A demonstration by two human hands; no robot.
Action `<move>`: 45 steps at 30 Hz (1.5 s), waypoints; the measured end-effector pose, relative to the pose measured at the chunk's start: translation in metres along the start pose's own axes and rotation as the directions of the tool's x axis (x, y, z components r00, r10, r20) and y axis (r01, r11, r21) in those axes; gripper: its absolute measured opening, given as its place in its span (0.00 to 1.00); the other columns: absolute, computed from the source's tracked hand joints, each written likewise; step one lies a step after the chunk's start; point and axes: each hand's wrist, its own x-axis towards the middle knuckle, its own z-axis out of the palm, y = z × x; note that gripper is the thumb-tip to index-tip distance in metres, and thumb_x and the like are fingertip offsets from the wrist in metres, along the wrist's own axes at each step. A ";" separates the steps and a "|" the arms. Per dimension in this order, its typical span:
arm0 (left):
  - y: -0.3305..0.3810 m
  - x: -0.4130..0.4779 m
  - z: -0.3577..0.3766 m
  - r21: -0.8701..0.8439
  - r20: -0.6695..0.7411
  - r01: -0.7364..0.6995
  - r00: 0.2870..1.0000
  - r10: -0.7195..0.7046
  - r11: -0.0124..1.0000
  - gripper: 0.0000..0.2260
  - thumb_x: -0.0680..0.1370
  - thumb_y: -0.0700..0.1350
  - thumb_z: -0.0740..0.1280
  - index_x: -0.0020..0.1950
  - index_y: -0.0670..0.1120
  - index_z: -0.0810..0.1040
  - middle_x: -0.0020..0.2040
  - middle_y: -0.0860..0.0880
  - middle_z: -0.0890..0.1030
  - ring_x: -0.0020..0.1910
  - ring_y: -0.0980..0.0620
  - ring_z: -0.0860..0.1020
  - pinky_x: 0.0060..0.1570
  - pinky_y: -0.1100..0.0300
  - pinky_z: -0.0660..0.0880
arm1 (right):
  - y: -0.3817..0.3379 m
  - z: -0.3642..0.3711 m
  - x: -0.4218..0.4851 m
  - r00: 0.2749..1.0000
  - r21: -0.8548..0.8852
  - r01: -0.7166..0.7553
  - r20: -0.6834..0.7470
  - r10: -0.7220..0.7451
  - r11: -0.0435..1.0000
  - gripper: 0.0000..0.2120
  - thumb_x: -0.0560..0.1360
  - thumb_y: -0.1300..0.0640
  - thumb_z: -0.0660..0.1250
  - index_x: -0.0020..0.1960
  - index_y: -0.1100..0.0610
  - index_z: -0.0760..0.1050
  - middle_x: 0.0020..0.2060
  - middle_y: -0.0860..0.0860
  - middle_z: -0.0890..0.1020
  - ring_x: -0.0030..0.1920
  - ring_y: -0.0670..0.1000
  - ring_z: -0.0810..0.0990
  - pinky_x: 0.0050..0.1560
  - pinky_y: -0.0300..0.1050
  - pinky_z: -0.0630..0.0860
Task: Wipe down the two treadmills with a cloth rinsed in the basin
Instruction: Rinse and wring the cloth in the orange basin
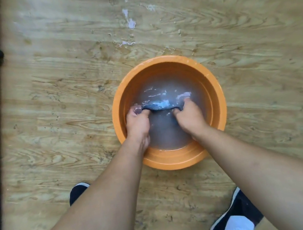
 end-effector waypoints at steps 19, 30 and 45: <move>-0.003 -0.007 -0.010 0.115 0.133 -0.021 0.991 0.006 0.993 0.12 0.83 0.53 0.70 0.44 0.48 0.82 0.38 0.49 0.84 0.38 0.52 0.78 0.35 0.61 0.71 | -0.018 0.004 -0.005 0.972 0.215 0.064 0.207 -0.109 0.975 0.09 0.75 0.52 0.79 0.45 0.52 0.80 0.34 0.47 0.76 0.32 0.46 0.71 0.38 0.42 0.70; -0.001 -0.012 -0.009 0.529 0.067 -0.122 0.993 0.101 0.840 0.07 0.69 0.45 0.70 0.41 0.41 0.81 0.34 0.49 0.79 0.37 0.48 0.75 0.38 0.55 0.74 | -0.030 -0.044 -0.006 0.983 0.042 0.181 0.034 -0.183 0.983 0.19 0.76 0.42 0.75 0.54 0.54 0.73 0.45 0.46 0.80 0.46 0.49 0.79 0.45 0.44 0.71; -0.008 -0.004 0.015 0.263 0.014 -0.087 0.996 0.087 0.961 0.22 0.84 0.47 0.67 0.78 0.51 0.71 0.72 0.47 0.78 0.70 0.46 0.77 0.74 0.48 0.72 | -0.008 0.004 0.000 0.991 0.145 0.009 -0.136 0.011 0.989 0.06 0.72 0.59 0.60 0.42 0.55 0.76 0.37 0.52 0.81 0.43 0.59 0.82 0.45 0.51 0.78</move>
